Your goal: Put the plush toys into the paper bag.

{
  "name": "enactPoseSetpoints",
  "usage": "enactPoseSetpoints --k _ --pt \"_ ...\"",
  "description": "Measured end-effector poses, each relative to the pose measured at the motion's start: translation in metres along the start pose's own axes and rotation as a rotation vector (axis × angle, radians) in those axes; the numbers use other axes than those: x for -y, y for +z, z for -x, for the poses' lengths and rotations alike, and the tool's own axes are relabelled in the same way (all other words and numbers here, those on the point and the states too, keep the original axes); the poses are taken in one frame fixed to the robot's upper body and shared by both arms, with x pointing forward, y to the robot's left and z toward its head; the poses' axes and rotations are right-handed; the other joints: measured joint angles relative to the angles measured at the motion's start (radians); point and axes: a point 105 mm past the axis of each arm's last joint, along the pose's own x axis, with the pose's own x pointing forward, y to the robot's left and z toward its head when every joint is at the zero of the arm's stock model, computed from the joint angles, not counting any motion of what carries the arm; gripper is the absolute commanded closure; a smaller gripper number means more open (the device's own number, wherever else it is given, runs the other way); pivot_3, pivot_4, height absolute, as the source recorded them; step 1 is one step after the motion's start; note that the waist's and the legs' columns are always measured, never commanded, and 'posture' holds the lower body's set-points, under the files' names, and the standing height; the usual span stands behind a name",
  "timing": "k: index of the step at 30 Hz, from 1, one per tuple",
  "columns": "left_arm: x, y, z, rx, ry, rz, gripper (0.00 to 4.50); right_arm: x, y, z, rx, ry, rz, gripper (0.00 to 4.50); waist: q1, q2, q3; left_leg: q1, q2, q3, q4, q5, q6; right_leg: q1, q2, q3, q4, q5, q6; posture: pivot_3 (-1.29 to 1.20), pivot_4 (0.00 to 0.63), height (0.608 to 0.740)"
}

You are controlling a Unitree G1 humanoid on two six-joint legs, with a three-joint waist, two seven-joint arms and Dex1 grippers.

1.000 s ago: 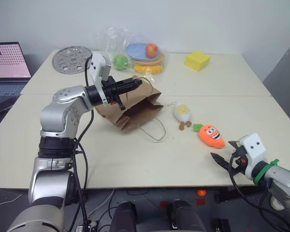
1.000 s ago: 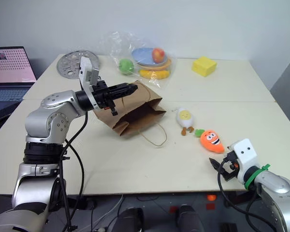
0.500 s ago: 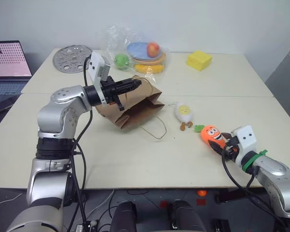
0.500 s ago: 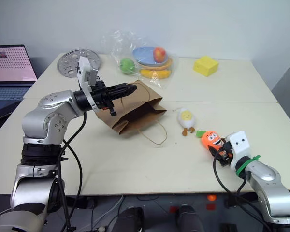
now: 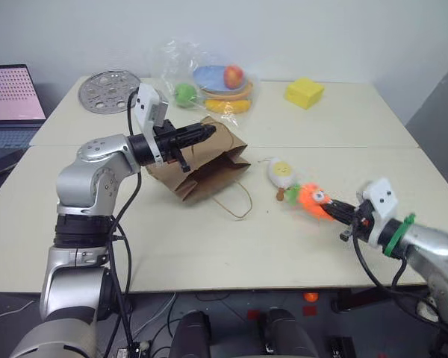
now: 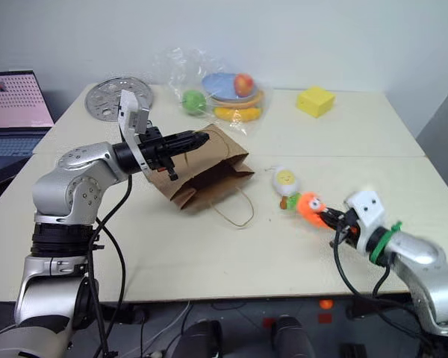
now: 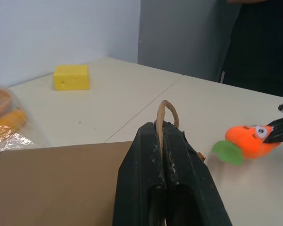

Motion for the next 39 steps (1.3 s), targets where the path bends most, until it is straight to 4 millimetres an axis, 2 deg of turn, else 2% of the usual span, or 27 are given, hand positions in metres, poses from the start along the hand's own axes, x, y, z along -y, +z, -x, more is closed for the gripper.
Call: enactPoseSetpoints --k 1,3,7,12,17,24,28,36,39 --pt "0.0 0.0 0.0 0.0 -0.003 0.0 4.5 -0.006 0.01 -0.005 0.025 0.032 -0.002 4.49 0.001 0.0 0.0 0.0 0.0 0.0 0.0 0.0 0.0 0.0 0.0 0.0 0.0 0.0 0.0 0.0 0.15 0.74" --pt "0.0 0.0 0.0 -0.001 -0.004 0.0 4.5 -0.009 0.018 -0.016 0.042 0.043 -0.026 4.49 0.002 -0.001 0.0 0.0 0.0 0.0 0.0 0.0 0.0 0.0 0.0 0.0 0.001 0.001 -0.002 0.0 0.15 0.74" --pt "0.004 0.004 -0.009 0.013 -0.03 -0.002 4.5 -0.022 0.042 -0.064 0.107 0.062 -0.091 4.49 0.001 -0.001 0.0 -0.001 0.0 0.001 0.0 0.0 0.0 -0.001 0.0 0.001 0.001 0.001 -0.002 0.0 0.15 0.74" --pt "0.006 0.006 -0.012 0.019 -0.041 -0.004 4.5 -0.037 0.033 -0.104 0.027 0.1 -0.08 4.49 0.007 -0.001 0.0 -0.006 -0.001 0.0 0.0 0.0 0.0 -0.004 0.0 -0.001 0.0 0.001 0.0 0.0 0.15 0.74" --pt "0.012 0.006 -0.016 0.016 -0.065 0.003 4.5 -0.034 0.04 -0.137 0.03 0.09 -0.096 4.49 0.004 -0.001 0.0 -0.008 -0.001 -0.001 0.0 0.0 0.0 -0.006 0.0 -0.001 0.001 0.002 0.001 0.0 0.15 0.74" --pt "0.018 0.008 -0.018 0.009 -0.084 0.003 4.5 -0.032 0.045 -0.165 0.027 0.086 -0.132 4.49 0.003 -0.001 0.0 -0.008 0.0 -0.001 0.0 0.0 0.0 -0.006 0.001 -0.002 0.002 0.002 0.001 0.0 0.15 0.74" --pt "0.028 0.01 -0.024 0.027 -0.123 0.014 4.5 -0.038 0.054 -0.188 0.046 0.096 -0.167 4.49 0.001 -0.001 0.0 -0.008 0.0 -0.001 0.0 0.0 0.0 -0.006 0.001 -0.002 0.003 0.002 0.001 0.0 0.15 0.74" --pt "0.031 0.013 -0.028 0.044 -0.132 0.042 4.5 -0.05 0.047 -0.224 0.084 0.075 -0.275 4.49 0.0 0.0 0.0 -0.008 0.0 -0.001 0.0 0.0 0.0 -0.006 0.001 -0.002 0.004 0.002 0.001 0.0 0.15 0.74" --pt "0.032 0.016 -0.027 0.049 -0.138 0.038 4.5 -0.053 0.048 -0.228 0.126 0.071 -0.309 3.74 0.0 0.0 0.0 -0.008 0.0 -0.002 0.0 0.0 0.0 -0.006 0.001 -0.003 0.005 0.002 0.001 0.0 0.15 0.74"
